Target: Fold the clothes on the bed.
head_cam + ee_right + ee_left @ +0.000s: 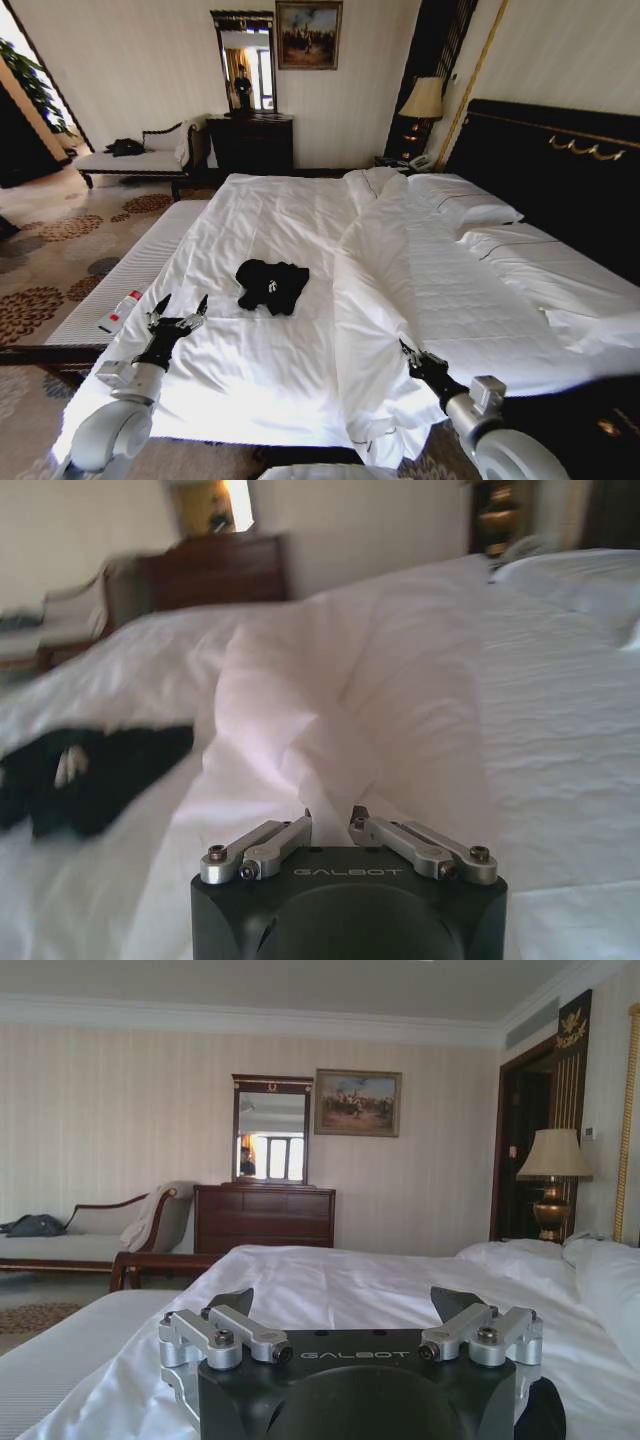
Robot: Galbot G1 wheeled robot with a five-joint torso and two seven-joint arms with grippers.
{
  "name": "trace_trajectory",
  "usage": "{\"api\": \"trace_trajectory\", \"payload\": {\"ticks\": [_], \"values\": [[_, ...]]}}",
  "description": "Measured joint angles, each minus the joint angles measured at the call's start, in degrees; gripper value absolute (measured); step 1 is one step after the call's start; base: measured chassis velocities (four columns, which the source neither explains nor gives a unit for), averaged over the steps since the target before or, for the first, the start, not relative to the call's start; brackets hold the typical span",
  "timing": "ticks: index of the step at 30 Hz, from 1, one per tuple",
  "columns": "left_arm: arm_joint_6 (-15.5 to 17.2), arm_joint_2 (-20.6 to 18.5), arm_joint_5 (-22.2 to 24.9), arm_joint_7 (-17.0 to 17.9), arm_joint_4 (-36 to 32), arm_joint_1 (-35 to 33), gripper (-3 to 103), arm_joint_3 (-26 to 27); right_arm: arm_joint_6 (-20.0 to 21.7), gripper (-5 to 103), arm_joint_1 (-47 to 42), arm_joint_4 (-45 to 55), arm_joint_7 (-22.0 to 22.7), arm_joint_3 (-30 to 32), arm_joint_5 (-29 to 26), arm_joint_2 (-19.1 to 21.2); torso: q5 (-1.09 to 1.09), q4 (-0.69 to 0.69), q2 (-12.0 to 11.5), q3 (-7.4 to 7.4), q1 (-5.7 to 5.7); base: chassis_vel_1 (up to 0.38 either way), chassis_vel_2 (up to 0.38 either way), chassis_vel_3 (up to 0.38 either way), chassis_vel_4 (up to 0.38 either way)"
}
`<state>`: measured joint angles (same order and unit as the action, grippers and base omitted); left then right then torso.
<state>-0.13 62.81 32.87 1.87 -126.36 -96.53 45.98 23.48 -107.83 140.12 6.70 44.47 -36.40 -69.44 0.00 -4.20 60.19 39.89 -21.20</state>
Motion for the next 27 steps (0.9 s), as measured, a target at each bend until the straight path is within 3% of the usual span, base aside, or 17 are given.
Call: {"api": "trace_trajectory", "payload": {"ticks": [3,7,12,15,19,27], "values": [[-0.26,0.13,0.17,0.00,0.31,-0.55,99,0.43,0.35,3,1.09,0.63,0.71,3.53,-1.32,-3.45,0.00,0.01,0.00,0.00,0.00,0.000,0.000,0.000,0.000],[-0.37,0.11,0.27,0.00,0.43,-0.63,99,0.56,0.33,3,1.30,0.62,1.25,6.12,-0.72,-5.03,0.00,0.01,0.00,0.00,0.00,0.000,0.000,0.000,0.000],[-0.38,0.47,0.36,0.01,0.55,-0.36,99,0.74,-1.23,3,1.11,-0.35,0.98,9.71,3.55,-8.61,-0.01,0.00,0.00,0.00,0.00,0.000,0.000,0.000,0.000],[-0.64,1.12,0.25,0.02,1.03,-0.52,99,0.73,-4.05,3,1.23,-4.49,0.62,12.35,8.01,-14.00,0.00,0.00,0.00,0.00,0.01,0.000,0.000,0.000,0.000],[-0.81,1.26,0.14,0.02,1.06,-0.86,99,0.73,-6.47,3,1.01,-7.12,0.58,15.66,9.43,-16.70,0.01,0.00,0.00,0.00,0.01,0.000,0.000,0.000,0.000],[-0.82,1.05,0.12,0.07,1.25,-0.36,99,0.73,-9.58,3,1.52,-12.77,0.93,28.22,8.40,-17.29,0.01,0.00,0.00,0.00,0.01,0.000,0.000,0.000,0.000]]}}
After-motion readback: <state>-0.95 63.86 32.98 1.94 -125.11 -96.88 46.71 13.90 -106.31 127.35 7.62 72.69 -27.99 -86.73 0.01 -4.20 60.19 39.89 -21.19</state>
